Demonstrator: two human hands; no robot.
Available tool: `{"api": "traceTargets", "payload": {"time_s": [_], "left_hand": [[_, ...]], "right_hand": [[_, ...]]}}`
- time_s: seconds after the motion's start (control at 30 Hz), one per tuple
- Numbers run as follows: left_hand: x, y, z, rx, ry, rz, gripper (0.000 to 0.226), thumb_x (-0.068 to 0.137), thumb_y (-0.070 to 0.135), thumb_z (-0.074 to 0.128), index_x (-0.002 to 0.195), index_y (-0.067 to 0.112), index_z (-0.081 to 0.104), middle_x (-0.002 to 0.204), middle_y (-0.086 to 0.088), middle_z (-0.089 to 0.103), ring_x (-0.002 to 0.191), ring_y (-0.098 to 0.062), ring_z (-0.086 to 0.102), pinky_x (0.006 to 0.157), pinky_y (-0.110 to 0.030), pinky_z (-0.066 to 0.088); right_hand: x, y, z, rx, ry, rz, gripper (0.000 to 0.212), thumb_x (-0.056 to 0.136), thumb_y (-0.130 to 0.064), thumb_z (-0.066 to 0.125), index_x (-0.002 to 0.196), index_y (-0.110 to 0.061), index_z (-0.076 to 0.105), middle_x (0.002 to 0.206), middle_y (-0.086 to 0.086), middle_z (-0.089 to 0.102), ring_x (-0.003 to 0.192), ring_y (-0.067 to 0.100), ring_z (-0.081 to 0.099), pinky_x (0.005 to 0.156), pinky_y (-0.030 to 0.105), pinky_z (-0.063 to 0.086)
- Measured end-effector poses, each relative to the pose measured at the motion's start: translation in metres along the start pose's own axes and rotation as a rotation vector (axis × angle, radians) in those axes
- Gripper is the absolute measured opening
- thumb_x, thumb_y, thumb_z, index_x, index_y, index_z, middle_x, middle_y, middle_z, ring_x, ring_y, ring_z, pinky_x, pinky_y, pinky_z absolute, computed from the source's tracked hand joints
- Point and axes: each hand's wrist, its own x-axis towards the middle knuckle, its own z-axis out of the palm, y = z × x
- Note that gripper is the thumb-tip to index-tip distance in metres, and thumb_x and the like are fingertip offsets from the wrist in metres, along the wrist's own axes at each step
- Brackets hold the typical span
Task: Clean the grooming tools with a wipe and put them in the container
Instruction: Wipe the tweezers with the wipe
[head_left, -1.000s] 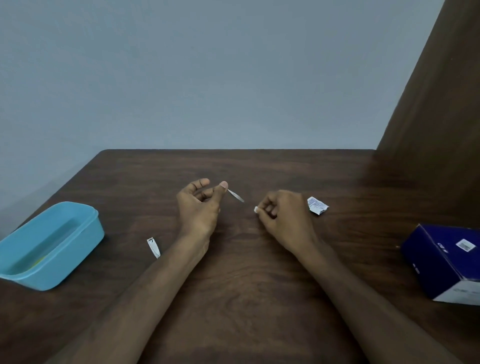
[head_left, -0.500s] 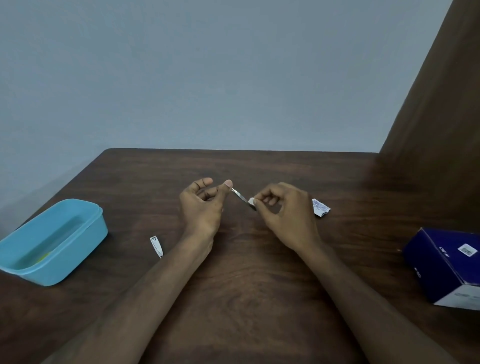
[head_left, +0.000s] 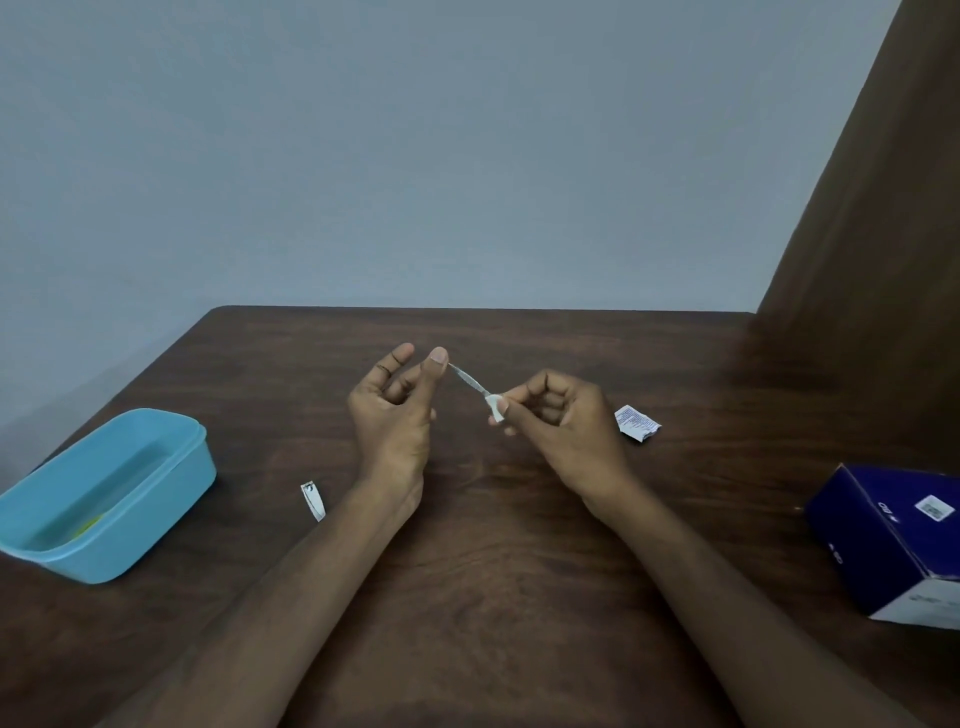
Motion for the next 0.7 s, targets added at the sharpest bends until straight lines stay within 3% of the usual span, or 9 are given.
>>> {"api": "traceTargets", "payload": {"time_s": [0.07,0.13,0.23,0.33,0.47,0.6,0.7], "left_hand": [[0.000,-0.001,0.000,-0.024,0.003,0.013,0.035,0.090,0.021,0.085,0.120,0.019,0.068,0.075,0.012,0.075,0.061,0.003,0.057,0.053,-0.014,0.044],[-0.001,-0.004,0.001,-0.024,-0.001,0.015,0.035,0.091,0.022,0.084,0.123,0.015,0.070,0.072,0.013,0.072,0.059,0.003,0.055,0.051,-0.014,0.043],[-0.004,-0.007,0.003,0.008,-0.036,-0.031,0.033,0.092,0.026,0.084,0.121,0.016,0.074,0.081,0.014,0.078,0.059,0.006,0.057,0.050,-0.012,0.042],[-0.007,-0.011,0.002,0.070,-0.142,-0.073,0.022,0.091,0.027,0.084,0.110,0.017,0.081,0.085,0.011,0.078,0.057,0.004,0.053,0.051,-0.013,0.041],[-0.008,-0.012,0.001,0.098,-0.165,-0.070,0.013,0.090,0.023,0.085,0.100,0.015,0.084,0.082,0.009,0.078,0.062,0.003,0.057,0.055,-0.014,0.045],[-0.005,-0.014,0.001,0.077,-0.106,-0.052,0.013,0.089,0.022,0.086,0.099,0.014,0.084,0.078,0.010,0.078,0.059,0.002,0.054,0.056,-0.013,0.045],[-0.003,-0.013,0.001,0.070,-0.131,-0.035,0.015,0.089,0.022,0.085,0.101,0.012,0.084,0.083,0.006,0.080,0.061,0.004,0.058,0.059,-0.013,0.045]], "right_hand": [[-0.003,-0.002,0.002,-0.071,0.091,-0.087,0.012,0.091,-0.008,0.083,0.083,-0.008,0.073,0.086,0.001,0.082,0.082,0.020,0.079,0.080,0.041,0.065],[-0.005,-0.005,0.003,-0.246,0.205,-0.294,0.014,0.086,-0.001,0.083,0.080,-0.011,0.074,0.086,-0.006,0.081,0.079,0.012,0.077,0.077,0.033,0.063],[-0.009,-0.010,0.005,-0.490,0.311,-0.642,0.018,0.081,0.009,0.080,0.077,-0.006,0.071,0.088,0.000,0.078,0.081,0.013,0.074,0.076,0.027,0.058],[-0.009,-0.010,0.005,-0.565,0.357,-0.747,0.018,0.083,0.010,0.078,0.077,-0.004,0.069,0.091,0.004,0.078,0.082,0.018,0.075,0.075,0.030,0.058],[-0.008,-0.007,0.004,-0.555,0.292,-0.716,0.019,0.081,0.010,0.079,0.075,-0.005,0.069,0.086,0.002,0.077,0.079,0.016,0.074,0.073,0.030,0.057],[-0.008,-0.011,-0.001,-0.346,0.238,-0.444,0.011,0.089,-0.005,0.082,0.085,-0.014,0.077,0.085,-0.012,0.078,0.079,0.005,0.074,0.078,0.025,0.059],[0.001,-0.008,-0.011,-0.105,0.197,-0.253,0.010,0.093,-0.006,0.080,0.088,-0.014,0.075,0.086,-0.007,0.078,0.083,0.009,0.074,0.082,0.029,0.058]]}}
